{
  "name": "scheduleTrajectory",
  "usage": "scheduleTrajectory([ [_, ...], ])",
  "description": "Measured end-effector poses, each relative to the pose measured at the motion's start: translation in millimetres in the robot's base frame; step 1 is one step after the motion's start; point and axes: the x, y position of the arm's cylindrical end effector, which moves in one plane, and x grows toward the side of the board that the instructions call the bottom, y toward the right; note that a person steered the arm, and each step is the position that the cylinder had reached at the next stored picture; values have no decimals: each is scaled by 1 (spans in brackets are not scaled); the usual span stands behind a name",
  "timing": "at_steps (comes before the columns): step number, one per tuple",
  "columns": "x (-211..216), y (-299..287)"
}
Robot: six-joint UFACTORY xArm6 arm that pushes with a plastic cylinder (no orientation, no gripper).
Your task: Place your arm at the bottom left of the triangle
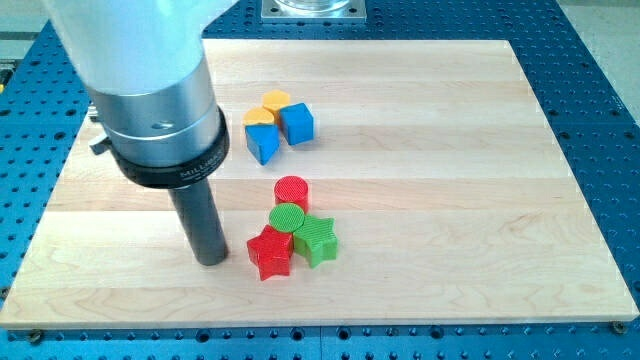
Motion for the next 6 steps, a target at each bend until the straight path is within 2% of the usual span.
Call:
scheduleTrajectory([
  [1,0,6],
  [3,-56,-5],
  [6,-107,18],
])
